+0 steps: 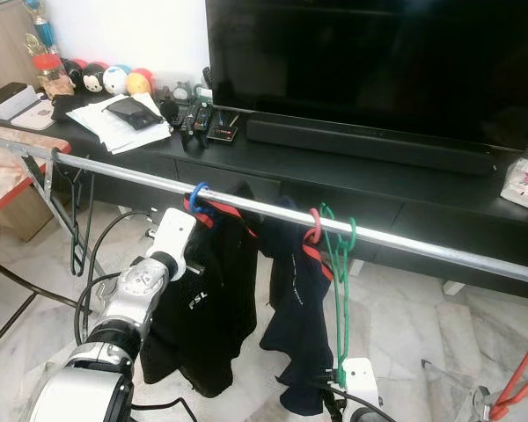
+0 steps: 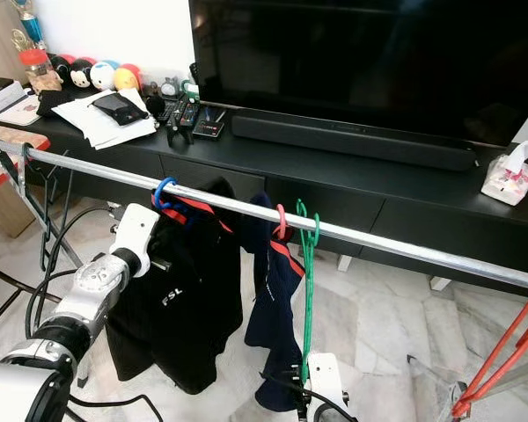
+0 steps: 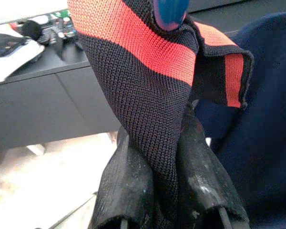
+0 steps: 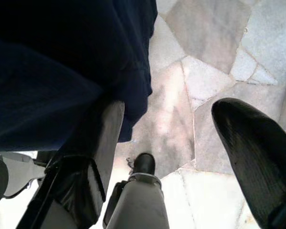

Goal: Hang hanger

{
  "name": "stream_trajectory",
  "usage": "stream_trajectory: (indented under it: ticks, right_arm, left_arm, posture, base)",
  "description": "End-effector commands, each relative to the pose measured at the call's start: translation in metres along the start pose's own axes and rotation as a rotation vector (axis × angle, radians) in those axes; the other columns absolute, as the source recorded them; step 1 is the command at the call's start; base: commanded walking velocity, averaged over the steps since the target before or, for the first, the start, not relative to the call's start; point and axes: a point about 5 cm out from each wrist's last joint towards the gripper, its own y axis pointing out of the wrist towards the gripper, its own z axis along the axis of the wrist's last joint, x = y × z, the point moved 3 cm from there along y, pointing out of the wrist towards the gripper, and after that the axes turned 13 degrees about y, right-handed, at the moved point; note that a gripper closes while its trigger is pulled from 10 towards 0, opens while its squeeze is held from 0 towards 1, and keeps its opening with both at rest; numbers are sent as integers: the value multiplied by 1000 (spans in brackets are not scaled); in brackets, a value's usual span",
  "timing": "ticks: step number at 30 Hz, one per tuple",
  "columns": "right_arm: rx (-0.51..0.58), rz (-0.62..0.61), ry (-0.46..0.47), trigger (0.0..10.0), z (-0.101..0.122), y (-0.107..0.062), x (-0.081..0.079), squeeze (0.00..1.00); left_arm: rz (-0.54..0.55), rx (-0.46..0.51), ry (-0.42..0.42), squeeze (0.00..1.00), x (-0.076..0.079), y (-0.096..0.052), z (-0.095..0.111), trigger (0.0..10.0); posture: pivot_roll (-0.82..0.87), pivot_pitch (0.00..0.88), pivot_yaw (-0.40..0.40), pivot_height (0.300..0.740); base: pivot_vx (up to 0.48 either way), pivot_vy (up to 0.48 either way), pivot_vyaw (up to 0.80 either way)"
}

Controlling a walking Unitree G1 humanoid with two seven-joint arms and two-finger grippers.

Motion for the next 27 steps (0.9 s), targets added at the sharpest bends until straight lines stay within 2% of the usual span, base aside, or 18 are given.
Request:
stream_trajectory:
  ticks: [1, 8, 16, 17, 27]
  right_arm:
    - [-12, 0, -11, 10000, -1, 0, 1, 0]
    - [-13, 4, -16, 10000, -1, 0, 1, 0]
    - [-12, 3, -14, 10000, -1, 0, 1, 0]
    - [-13, 2, -13, 10000, -1, 0, 1, 0]
    - [-13, 6, -16, 10000, -1, 0, 1, 0]
  left_arm:
    - [44, -8, -11, 0, -8, 5, 6, 10000]
    - [66, -88, -52, 0, -4, 4, -7, 10000]
    - [47, -123, -22, 0, 4, 2, -16, 10000]
    - [53, -112, -25, 1000, 2, 0, -16, 10000]
    - [101, -41, -27, 1000, -12, -8, -16, 10000]
  posture:
    - [-62, 36, -28, 740]
    - [-62, 40, -28, 740]
    - [-64, 42, -26, 740]
    - [-64, 42, -26, 740]
    - [-52, 48, -31, 740]
  base:
    - [0, 0, 0]
    - [0, 0, 0]
    - [0, 0, 0]
    - [0, 0, 0]
    - [0, 0, 0]
